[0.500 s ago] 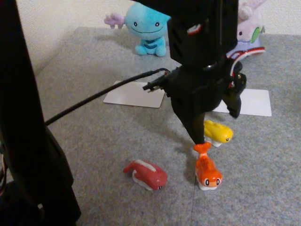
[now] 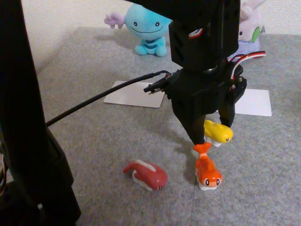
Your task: Wooper wants to eat egg sudhi, and Goomy wants to eat shrimp sushi
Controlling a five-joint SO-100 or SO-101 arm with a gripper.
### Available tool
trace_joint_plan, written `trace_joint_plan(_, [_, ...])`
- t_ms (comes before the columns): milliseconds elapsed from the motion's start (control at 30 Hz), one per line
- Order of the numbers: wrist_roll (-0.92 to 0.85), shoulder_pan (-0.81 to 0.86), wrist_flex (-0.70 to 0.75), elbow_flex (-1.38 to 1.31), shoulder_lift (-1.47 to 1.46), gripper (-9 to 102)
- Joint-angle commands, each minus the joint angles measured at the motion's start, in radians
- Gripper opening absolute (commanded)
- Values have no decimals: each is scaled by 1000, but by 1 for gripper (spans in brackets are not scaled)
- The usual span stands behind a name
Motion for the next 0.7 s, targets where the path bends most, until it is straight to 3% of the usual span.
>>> trace_joint_plan(0, [5,-2,-6,-38,3,15])
trace_joint_plan(133, [25,-5,-9,-38,3,9])
trace_joint_plan(667, [155,-38,14,-38,48,3])
